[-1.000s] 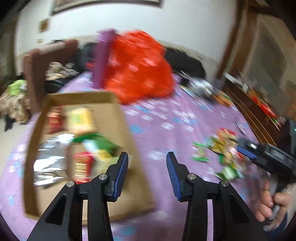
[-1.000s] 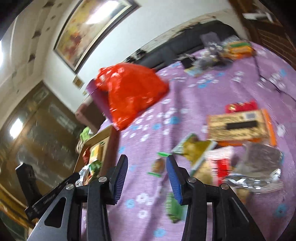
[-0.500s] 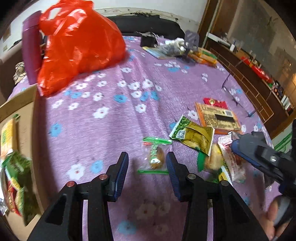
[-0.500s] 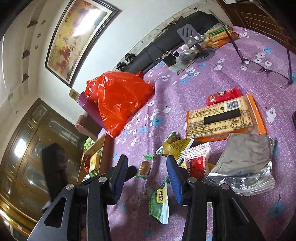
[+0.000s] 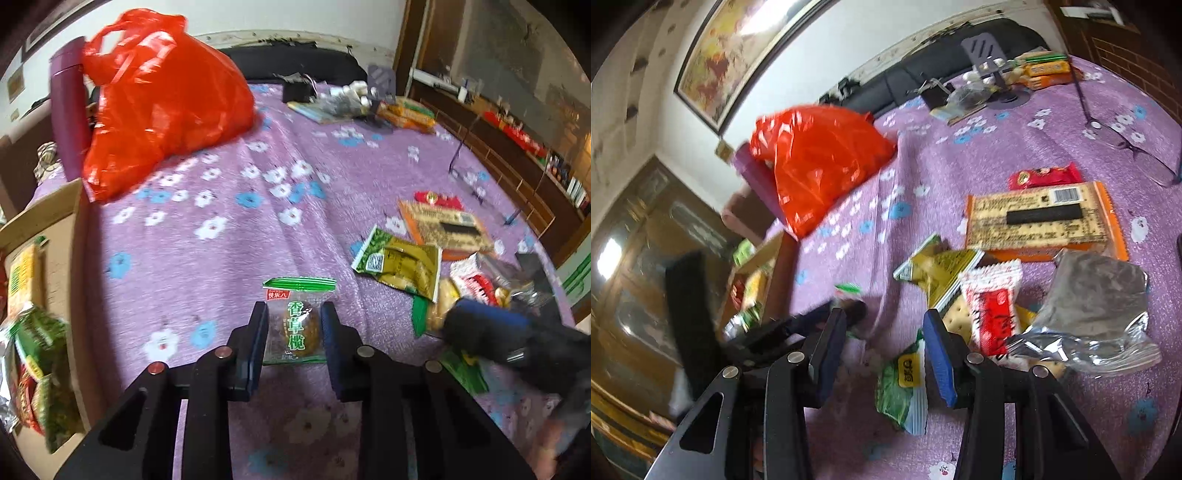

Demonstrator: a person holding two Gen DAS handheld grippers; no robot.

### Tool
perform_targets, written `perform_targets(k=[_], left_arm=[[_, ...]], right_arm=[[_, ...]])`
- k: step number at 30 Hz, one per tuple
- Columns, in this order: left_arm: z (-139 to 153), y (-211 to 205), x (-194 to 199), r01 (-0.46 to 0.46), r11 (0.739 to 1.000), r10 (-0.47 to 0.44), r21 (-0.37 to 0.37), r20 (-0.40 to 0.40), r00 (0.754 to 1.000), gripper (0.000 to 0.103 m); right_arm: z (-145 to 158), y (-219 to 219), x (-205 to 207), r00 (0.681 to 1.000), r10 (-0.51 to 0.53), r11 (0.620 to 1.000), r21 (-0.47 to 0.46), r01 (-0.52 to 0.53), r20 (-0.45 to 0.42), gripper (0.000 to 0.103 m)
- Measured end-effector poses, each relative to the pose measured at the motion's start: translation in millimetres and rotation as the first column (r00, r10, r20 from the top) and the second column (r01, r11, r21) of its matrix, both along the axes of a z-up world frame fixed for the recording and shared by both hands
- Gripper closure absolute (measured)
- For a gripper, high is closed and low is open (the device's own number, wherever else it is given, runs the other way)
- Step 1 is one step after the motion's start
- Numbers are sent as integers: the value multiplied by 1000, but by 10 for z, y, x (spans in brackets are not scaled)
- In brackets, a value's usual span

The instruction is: Organize snacks

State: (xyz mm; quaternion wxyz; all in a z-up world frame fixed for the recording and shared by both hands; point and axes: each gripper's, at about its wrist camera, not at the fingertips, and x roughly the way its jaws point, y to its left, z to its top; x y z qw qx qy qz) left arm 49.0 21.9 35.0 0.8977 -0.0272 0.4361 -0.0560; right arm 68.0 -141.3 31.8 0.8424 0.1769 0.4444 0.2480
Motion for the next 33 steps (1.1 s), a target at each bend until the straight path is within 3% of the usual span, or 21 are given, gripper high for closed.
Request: perform_targets(k=[6, 9, 10, 11, 13, 16, 19, 23, 33], left_arm=[[247, 255, -258, -65, 998, 64, 7, 109, 992, 75], [282, 385, -346, -103, 995, 100, 8, 144, 985, 75], [285, 421, -357, -110, 994, 108, 4, 153, 982, 75], [286, 452, -372, -116, 993, 114, 1, 160, 980, 75], [273, 488, -382, -126, 992, 125, -4, 173, 977, 75], [264, 518, -426, -128, 992, 127, -6, 189, 974, 75], [264, 511, -447, -115, 993, 116, -18, 200, 973, 75], [247, 483, -450, -101, 995, 104, -24, 208, 973, 75], [232, 387, -487, -84, 996, 80, 8, 232, 969, 75]], right_arm=[[-6, 273, -117, 994, 82, 975, -214, -66, 68, 55], [-119, 450, -152, 987, 158, 949, -282, -142, 35, 56], [-136, 496, -175, 984, 175, 940, -305, -156, 39, 59], [-138, 537, -204, 981, 186, 930, -333, -157, 57, 68], [-140, 561, -238, 976, 201, 920, -358, -158, 84, 71], [-93, 531, -240, 975, 188, 931, -337, -139, 116, 76], [51, 446, -258, 969, 158, 959, -266, -103, 192, 76], [118, 378, -225, 969, 117, 981, -175, -80, 216, 76], [304, 329, -343, 948, 85, 995, -74, -65, 308, 75]])
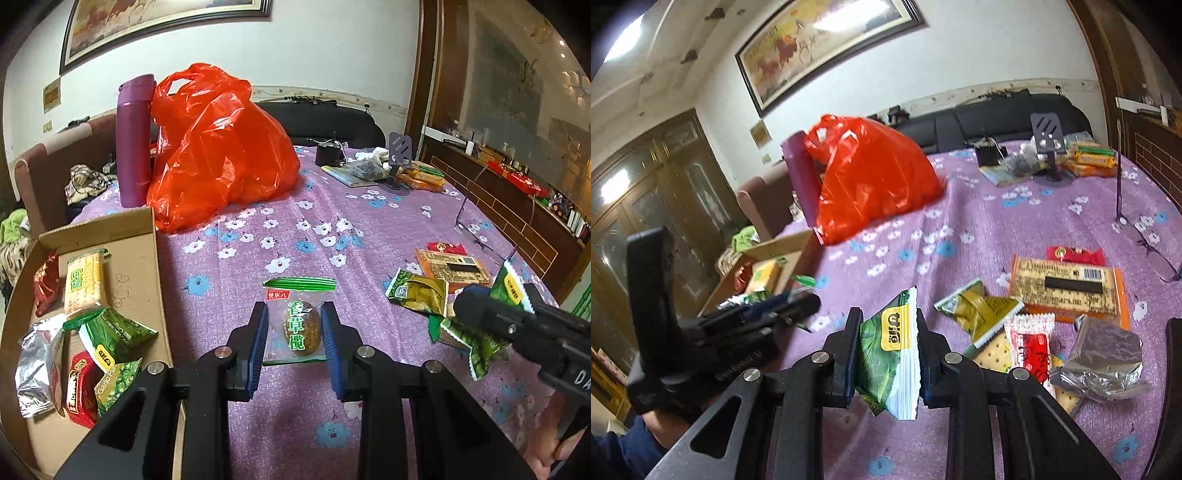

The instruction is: Organize snacks

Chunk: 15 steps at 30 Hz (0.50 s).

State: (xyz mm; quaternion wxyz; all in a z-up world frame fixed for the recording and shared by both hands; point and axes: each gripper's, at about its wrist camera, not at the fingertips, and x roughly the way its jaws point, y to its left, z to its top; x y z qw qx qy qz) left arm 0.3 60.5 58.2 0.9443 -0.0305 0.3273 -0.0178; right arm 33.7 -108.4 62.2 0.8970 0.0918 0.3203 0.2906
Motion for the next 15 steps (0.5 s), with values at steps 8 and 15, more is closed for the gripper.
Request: perform_targets(k=[8, 15], left_arm=[[32, -138, -84, -8, 995, 2, 96, 62, 998, 75], [48, -200, -138, -24, 988, 8, 153, 105, 994, 75]], right_arm=[[-14, -63, 34, 1000, -16, 999, 35, 17, -16, 75], [-19, -89, 33, 999, -26, 999, 46, 27, -19, 75]])
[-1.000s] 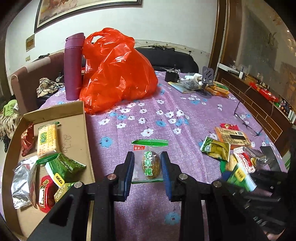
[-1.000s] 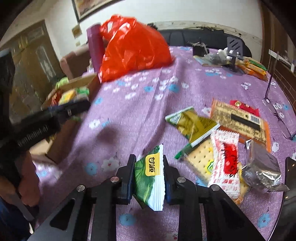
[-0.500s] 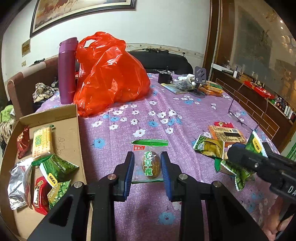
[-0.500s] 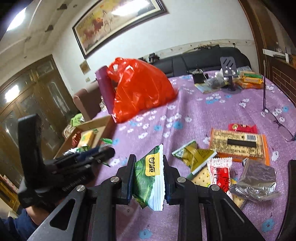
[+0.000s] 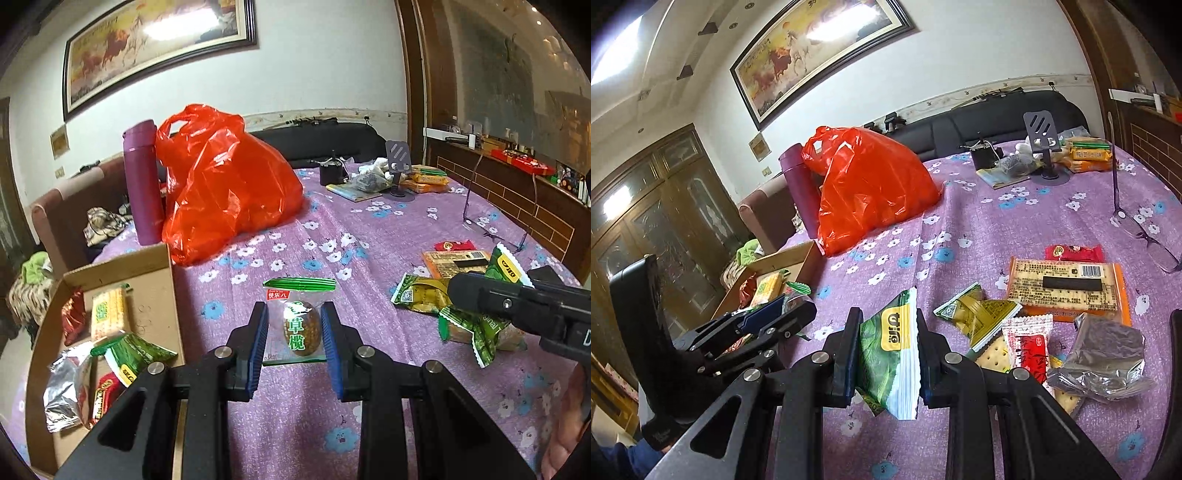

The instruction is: Organize snacks

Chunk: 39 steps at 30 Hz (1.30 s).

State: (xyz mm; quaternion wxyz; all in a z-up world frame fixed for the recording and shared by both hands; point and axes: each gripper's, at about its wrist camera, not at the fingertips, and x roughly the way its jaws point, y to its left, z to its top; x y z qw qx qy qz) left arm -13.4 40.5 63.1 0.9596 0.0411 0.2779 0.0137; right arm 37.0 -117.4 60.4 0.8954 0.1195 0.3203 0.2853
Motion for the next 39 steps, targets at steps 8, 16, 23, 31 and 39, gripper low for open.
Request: perform_targets(k=[8, 16, 23, 31, 39], left_arm=[[31, -45, -65, 0, 999, -1, 32, 38, 999, 75], [44, -48, -82, -3, 999, 1, 33, 43, 999, 75], [45, -44, -83, -3, 999, 1, 32, 44, 999, 75], [48, -43, -85, -2, 999, 0, 33, 42, 999, 75], [50, -42, -92, -6, 1000, 5, 31, 41, 999, 75]], right_arm=[[-18, -12, 18, 1000, -6, 1000, 4, 6, -11, 75], [-24, -18, 34, 1000, -9, 1000, 0, 9, -13, 75], [-32, -12, 45, 1000, -14, 1000, -7, 14, -15, 75], [-38, -6, 45, 1000, -15, 1000, -5, 15, -15, 75], [-35, 1, 40, 1000, -14, 1000, -4, 14, -14, 75]])
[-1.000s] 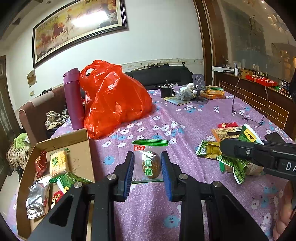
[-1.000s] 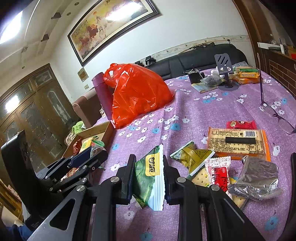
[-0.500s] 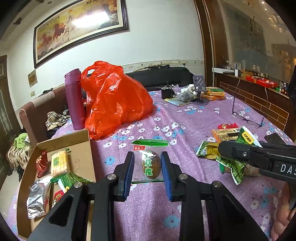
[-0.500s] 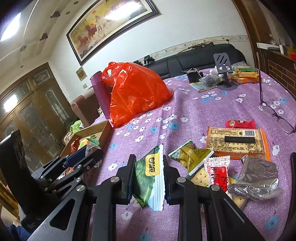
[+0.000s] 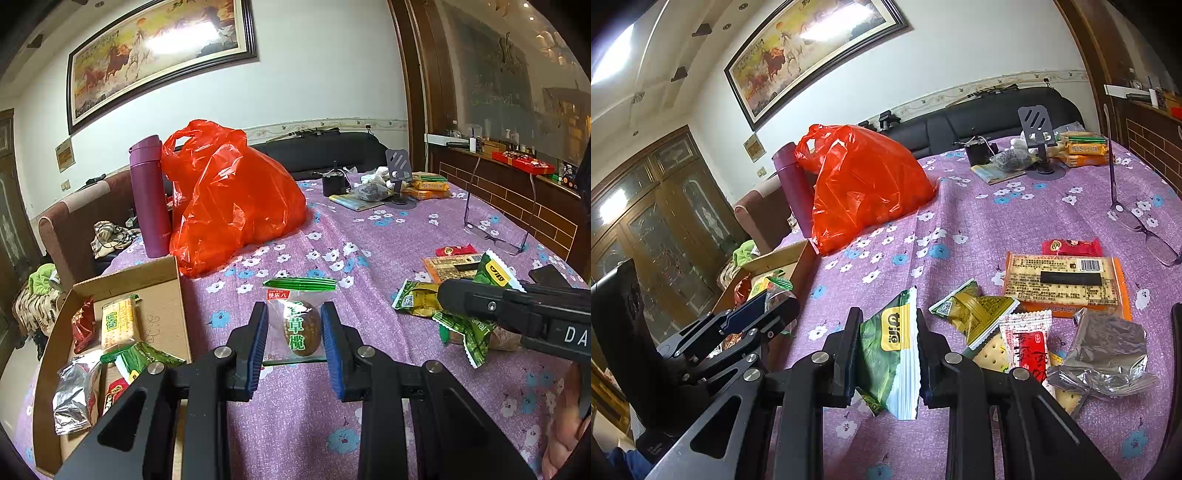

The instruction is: Organize snacks

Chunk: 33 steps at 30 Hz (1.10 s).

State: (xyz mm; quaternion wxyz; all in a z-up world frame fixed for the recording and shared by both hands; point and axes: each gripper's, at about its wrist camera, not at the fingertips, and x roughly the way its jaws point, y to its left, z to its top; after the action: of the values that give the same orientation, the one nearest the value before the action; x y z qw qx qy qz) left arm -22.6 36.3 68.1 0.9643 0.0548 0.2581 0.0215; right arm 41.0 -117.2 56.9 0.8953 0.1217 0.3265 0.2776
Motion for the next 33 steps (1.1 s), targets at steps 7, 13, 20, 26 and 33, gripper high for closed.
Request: perform_targets(k=[7, 13, 20, 26, 33], left_arm=[[2, 2, -1, -1, 1000, 1, -1, 1, 1000, 75], [2, 7, 2, -2, 1000, 2, -3, 2, 1000, 75], [3, 7, -1, -3, 1000, 3, -3, 2, 1000, 75], [20, 33, -5, -5, 1000, 5, -13, 7, 1000, 75], [139, 274, -48, -51, 995, 53, -81, 16, 998, 75]], right_arm=[[0, 4, -1, 1000, -1, 1000, 0, 1, 1, 75], [-2, 2, -2, 1000, 0, 1000, 0, 0, 1, 75], [-3, 4, 1, 1000, -1, 1000, -2, 1, 0, 75], [-3, 1, -1, 1000, -2, 1000, -3, 2, 1, 75], [-24, 23, 3, 1000, -2, 1000, -8, 2, 0, 75]])
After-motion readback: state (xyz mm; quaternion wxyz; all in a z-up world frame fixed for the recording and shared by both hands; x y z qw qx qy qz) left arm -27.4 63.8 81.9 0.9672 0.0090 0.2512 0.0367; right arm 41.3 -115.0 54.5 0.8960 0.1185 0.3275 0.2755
